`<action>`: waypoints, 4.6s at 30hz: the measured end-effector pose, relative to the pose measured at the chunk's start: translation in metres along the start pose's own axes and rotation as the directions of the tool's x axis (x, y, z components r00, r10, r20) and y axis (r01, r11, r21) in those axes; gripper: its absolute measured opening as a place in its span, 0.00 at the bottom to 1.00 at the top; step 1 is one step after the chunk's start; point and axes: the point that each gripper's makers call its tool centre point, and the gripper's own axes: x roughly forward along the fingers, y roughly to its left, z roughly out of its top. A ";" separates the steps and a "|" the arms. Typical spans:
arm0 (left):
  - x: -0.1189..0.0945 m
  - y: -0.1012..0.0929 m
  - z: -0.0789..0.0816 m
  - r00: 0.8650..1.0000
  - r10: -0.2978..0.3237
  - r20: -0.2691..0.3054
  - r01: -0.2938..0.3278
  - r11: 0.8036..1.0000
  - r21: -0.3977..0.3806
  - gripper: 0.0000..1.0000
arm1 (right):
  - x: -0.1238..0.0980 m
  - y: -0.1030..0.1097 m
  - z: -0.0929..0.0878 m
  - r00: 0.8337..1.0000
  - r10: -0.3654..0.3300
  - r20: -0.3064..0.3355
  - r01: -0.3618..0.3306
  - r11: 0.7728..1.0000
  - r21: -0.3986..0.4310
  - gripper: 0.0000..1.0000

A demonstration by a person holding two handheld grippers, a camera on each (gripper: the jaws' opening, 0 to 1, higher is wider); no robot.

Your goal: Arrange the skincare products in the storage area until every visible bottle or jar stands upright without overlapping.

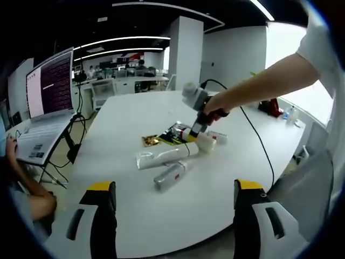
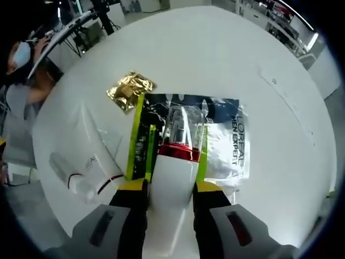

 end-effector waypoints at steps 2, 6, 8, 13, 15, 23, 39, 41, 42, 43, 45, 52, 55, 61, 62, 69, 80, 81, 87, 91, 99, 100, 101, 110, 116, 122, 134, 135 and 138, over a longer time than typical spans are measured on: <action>0.000 0.000 0.000 1.000 -0.001 -0.001 0.001 1.000 0.000 0.83 | 0.001 0.001 0.000 0.999 -0.032 -0.015 0.031 0.999 -0.013 0.33; 0.001 -0.001 0.000 1.000 -0.003 -0.001 0.003 1.000 0.002 0.83 | 0.001 -0.002 0.002 0.999 -0.045 0.007 0.045 0.999 -0.031 0.33; 0.001 0.000 0.000 1.000 -0.003 -0.002 0.003 1.000 0.003 0.83 | 0.002 -0.003 0.005 0.998 -0.045 0.043 0.047 0.998 -0.039 0.32; 0.000 0.000 0.000 1.000 -0.003 -0.001 0.003 1.000 0.002 0.82 | 0.000 -0.006 0.003 0.994 -0.036 0.107 0.034 0.999 0.025 0.30; 0.000 0.000 0.000 1.000 -0.004 -0.001 0.004 1.000 0.001 0.82 | 0.000 -0.006 0.003 0.993 -0.035 0.113 0.032 0.999 0.030 0.29; 0.001 0.000 0.000 1.000 -0.006 -0.001 0.006 1.000 0.001 0.82 | -0.007 0.000 0.004 0.985 0.032 0.171 -0.058 0.987 0.147 0.28; -0.001 -0.004 0.003 1.000 -0.028 0.015 0.028 1.000 -0.014 0.81 | -0.038 -0.004 0.002 0.951 0.048 0.304 -0.074 0.994 0.074 0.28; -0.001 -0.004 0.003 0.999 -0.032 0.015 0.032 0.999 -0.016 0.81 | -0.042 -0.003 0.001 0.944 0.056 0.325 -0.085 0.993 0.077 0.28; -0.001 -0.004 0.003 0.999 -0.034 0.015 0.035 0.999 -0.016 0.81 | -0.044 -0.003 0.001 0.941 0.057 0.332 -0.088 0.993 0.079 0.28; -0.001 -0.004 0.003 0.999 -0.035 0.016 0.035 0.999 -0.014 0.81 | -0.046 -0.003 0.002 0.938 0.058 0.341 -0.089 0.993 0.077 0.28; -0.001 -0.005 0.003 0.999 -0.038 0.018 0.038 0.999 -0.013 0.81 | -0.048 -0.003 0.002 0.935 0.061 0.350 -0.091 0.993 0.071 0.28; -0.002 -0.007 0.004 0.998 -0.050 0.024 0.050 0.999 -0.020 0.80 | -0.063 0.002 -0.006 0.912 0.086 0.400 -0.101 0.995 0.016 0.28; -0.002 -0.008 0.004 0.998 -0.055 0.024 0.055 0.998 -0.016 0.80 | -0.071 0.010 -0.013 0.904 0.094 0.416 -0.105 0.995 0.003 0.28; -0.002 -0.009 0.005 0.998 -0.064 0.026 0.064 0.998 -0.010 0.79 | -0.078 0.010 -0.020 0.891 0.101 0.443 -0.117 0.993 0.010 0.28; -0.002 -0.009 0.005 0.998 -0.063 0.026 0.064 0.998 -0.011 0.79 | -0.081 0.011 -0.022 0.885 0.102 0.453 -0.121 0.993 0.012 0.28; 0.000 -0.011 0.004 0.997 -0.077 0.022 0.077 0.997 0.008 0.79 | -0.094 0.024 -0.029 0.854 0.121 0.506 -0.149 0.989 0.014 0.28; 0.001 -0.016 0.005 0.994 -0.104 0.024 0.104 0.994 -0.015 0.79 | -0.119 0.041 -0.042 0.792 0.163 0.588 -0.185 0.983 -0.024 0.28; 0.001 -0.018 0.005 0.994 -0.111 0.019 0.111 0.994 -0.007 0.79 | -0.123 0.045 -0.043 0.782 0.172 0.599 -0.187 0.982 -0.038 0.28; 0.002 -0.025 0.005 0.987 -0.158 0.006 0.158 0.987 0.028 0.79 | -0.142 0.064 -0.050 0.726 0.223 0.650 -0.208 0.973 -0.101 0.28; 0.003 -0.032 0.010 0.979 -0.202 0.023 0.201 0.979 0.011 0.78 | -0.159 0.083 -0.055 0.664 0.287 0.691 -0.245 0.956 -0.161 0.28; -0.002 -0.060 0.038 0.948 -0.302 0.097 0.307 0.951 -0.034 0.77 | -0.175 0.109 -0.071 0.613 0.359 0.704 -0.295 0.930 -0.218 0.28; -0.003 -0.066 0.040 0.940 -0.325 0.104 0.331 0.943 -0.045 0.76 | -0.176 0.111 -0.073 0.609 0.365 0.704 -0.299 0.928 -0.222 0.28; -0.004 -0.069 0.043 0.933 -0.341 0.113 0.348 0.936 -0.052 0.76 | -0.177 0.113 -0.075 0.604 0.371 0.706 -0.304 0.925 -0.227 0.28; -0.005 -0.096 0.062 0.892 -0.422 0.162 0.437 0.897 -0.068 0.73 | -0.199 0.142 -0.093 0.550 0.440 0.709 -0.344 0.894 -0.288 0.28; -0.011 -0.122 0.074 0.837 -0.515 0.181 0.524 0.852 0.002 0.63 | -0.220 0.166 -0.104 0.480 0.523 0.704 -0.394 0.846 -0.360 0.28; -0.013 -0.146 0.083 0.776 -0.606 0.178 0.609 0.792 0.042 0.58 | -0.232 0.181 -0.115 0.439 0.583 0.684 -0.410 0.807 -0.425 0.28; -0.008 -0.192 0.098 0.683 -0.707 0.185 0.696 0.706 0.128 0.46 | -0.255 0.187 -0.130 0.332 0.681 0.652 -0.467 0.720 -0.514 0.28; -0.007 -0.195 0.098 0.682 -0.708 0.183 0.697 0.705 0.129 0.46 | -0.258 0.187 -0.131 0.321 0.689 0.649 -0.475 0.710 -0.519 0.28; -0.006 -0.205 0.105 0.670 -0.715 0.198 0.704 0.697 0.137 0.41 | -0.263 0.186 -0.134 0.296 0.709 0.640 -0.488 0.689 -0.536 0.28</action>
